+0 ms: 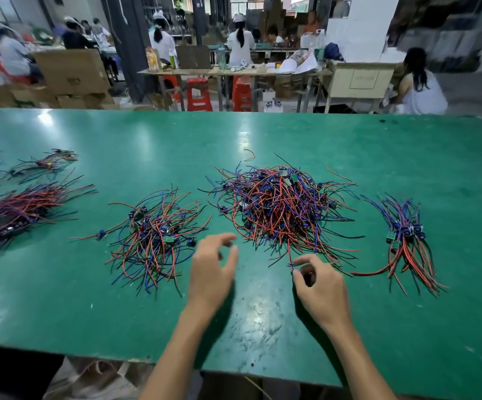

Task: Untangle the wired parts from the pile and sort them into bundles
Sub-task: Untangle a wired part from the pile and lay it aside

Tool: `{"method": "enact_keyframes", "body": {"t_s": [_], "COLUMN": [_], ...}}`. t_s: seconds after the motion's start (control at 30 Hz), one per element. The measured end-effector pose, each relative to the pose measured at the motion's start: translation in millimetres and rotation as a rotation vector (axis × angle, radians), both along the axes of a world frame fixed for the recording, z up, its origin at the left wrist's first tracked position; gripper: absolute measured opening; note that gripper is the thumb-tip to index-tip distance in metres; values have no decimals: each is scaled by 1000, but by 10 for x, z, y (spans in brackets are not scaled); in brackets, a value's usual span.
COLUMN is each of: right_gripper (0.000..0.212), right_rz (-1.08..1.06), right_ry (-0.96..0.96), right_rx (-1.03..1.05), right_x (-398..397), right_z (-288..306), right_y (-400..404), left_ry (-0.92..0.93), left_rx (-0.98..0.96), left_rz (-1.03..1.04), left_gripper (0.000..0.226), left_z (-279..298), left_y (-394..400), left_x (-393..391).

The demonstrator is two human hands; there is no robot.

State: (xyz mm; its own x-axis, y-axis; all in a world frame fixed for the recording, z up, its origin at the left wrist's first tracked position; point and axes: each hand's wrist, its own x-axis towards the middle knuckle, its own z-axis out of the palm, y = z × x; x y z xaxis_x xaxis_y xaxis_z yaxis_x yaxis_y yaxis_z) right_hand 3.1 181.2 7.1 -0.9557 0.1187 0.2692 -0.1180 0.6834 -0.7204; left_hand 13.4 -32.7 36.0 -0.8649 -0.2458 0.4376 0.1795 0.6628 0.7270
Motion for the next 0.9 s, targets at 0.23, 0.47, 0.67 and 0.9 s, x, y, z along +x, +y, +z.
{"method": "enact_keyframes", "body": {"t_s": [0.23,0.47,0.67,0.9], "right_gripper": [20,11,7,5], "right_rz": [-152,-125,-63,182], "right_ry": [0,30,25,259], "right_rx": [-165,182,369,369], "right_x": [-45,-28,1,74], "right_z": [-40,-73,-59,-27], "right_y": [73,8,-5,-25], "left_ry": [-198,-190,-200,-231], "left_rx": [-281,-178,-31,246], "left_rz": [-210,-201,-179,-121], "left_gripper": [42,31,22,20], "left_z": [-286,-396,-395,-351], "left_y": [800,759,736,703], "left_x": [-73,-111,-126,-142]}}
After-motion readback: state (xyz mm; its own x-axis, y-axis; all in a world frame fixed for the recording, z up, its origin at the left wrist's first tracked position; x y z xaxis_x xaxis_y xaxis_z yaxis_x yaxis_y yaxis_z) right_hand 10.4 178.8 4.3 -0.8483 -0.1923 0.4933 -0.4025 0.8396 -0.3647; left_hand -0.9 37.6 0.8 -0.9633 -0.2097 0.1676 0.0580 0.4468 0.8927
